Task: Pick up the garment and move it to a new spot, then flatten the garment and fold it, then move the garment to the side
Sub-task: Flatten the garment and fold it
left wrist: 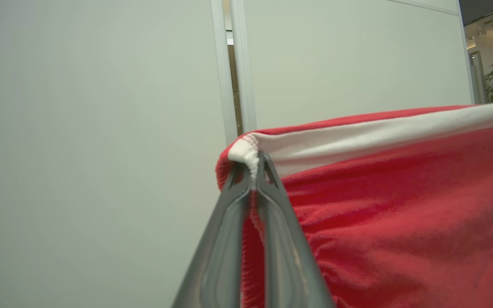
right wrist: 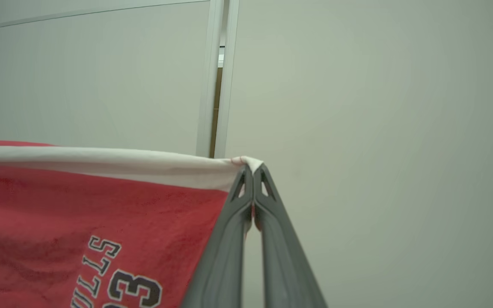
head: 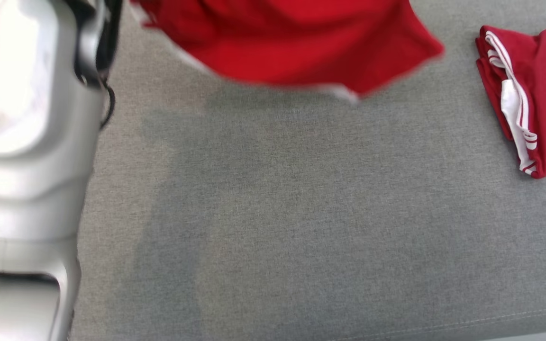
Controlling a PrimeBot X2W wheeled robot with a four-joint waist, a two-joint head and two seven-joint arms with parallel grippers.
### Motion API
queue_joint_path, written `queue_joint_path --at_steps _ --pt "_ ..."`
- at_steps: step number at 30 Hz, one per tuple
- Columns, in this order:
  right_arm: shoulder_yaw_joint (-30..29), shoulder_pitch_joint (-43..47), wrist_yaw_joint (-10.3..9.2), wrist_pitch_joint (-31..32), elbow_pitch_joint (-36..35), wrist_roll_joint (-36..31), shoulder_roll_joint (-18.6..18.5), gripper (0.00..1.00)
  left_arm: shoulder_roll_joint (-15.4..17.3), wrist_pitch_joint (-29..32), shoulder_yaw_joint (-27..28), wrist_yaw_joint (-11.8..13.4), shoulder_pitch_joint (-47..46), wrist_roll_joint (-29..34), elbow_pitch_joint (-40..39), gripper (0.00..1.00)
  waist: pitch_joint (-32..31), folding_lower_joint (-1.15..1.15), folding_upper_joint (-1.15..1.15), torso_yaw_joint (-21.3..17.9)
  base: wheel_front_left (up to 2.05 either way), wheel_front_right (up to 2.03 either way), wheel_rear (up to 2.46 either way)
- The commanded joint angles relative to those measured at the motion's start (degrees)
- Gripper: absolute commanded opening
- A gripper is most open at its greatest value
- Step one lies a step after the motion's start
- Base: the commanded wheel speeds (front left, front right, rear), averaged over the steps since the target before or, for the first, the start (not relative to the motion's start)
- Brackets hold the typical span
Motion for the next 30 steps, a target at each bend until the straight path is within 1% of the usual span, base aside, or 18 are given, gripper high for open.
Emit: queue_joint_path --at_steps 1,4,8,11,15,19,22,25,28,30 --pt "0.9 -2.9 -0.14 -0.7 2.9 0.4 1.1 0.0 0.2 -0.9 0.9 -0.1 -2.6 -0.3 3.1 0.0 2.1 0.0 0.0 -0.9 0.0 0.0 0.0" --pt "3.6 -10.5 -0.14 -2.9 12.4 1.1 4.9 0.0 -0.3 -2.1 2.7 -0.3 -7.4 -0.5 12.2 0.0 1.8 0.0 0.0 -1.9 0.0 0.0 0.0" --pt "8.0 -14.7 -0.14 -4.8 23.6 2.2 10.1 0.0 -0.4 -2.4 5.0 0.1 -8.7 -0.9 22.6 0.0 2.1 0.0 0.0 -3.0 0.0 0.0 0.0" --pt "11.9 -15.0 -0.14 -5.5 29.6 3.2 12.8 0.0 -1.4 -2.4 6.2 -0.2 -6.7 -1.2 27.6 0.0 3.2 0.0 0.0 -3.4 0.0 0.0 0.0" --pt "17.5 -11.3 -0.13 -5.9 35.8 5.6 15.8 0.0 -2.9 -2.4 8.7 -0.2 -1.4 -2.6 33.7 0.0 4.9 0.0 0.0 -3.6 0.0 0.0 0.0" --pt "21.0 -4.7 -0.13 -5.9 36.5 8.5 16.8 0.0 -4.3 -2.4 10.5 -1.1 6.0 -3.1 35.6 0.0 5.5 0.0 0.0 -3.3 0.0 0.0 0.0" --pt "22.3 1.3 -0.12 -6.0 34.4 9.8 16.0 0.0 -4.9 -2.4 11.5 -1.7 11.6 -3.2 34.3 0.0 5.6 0.0 0.0 -2.8 0.0 0.0 0.0" --pt "21.4 8.8 -0.12 -6.0 30.6 10.6 14.6 0.0 -5.4 -2.4 12.2 -2.2 18.0 -3.5 30.6 0.0 5.0 0.0 0.0 -1.9 0.0 0.0 0.0" --pt "18.9 15.7 -0.13 -6.0 26.0 10.4 13.5 0.0 -5.5 -2.4 9.9 -2.9 24.3 -5.7 25.0 0.0 3.7 0.0 0.0 -1.5 0.0 0.0 0.0" --pt "17.5 20.8 -0.12 -6.0 22.3 9.5 13.3 0.0 -5.5 -2.4 8.2 -2.5 28.9 -5.9 20.4 0.0 2.2 0.0 0.0 -1.3 0.0 0.0 0.0"
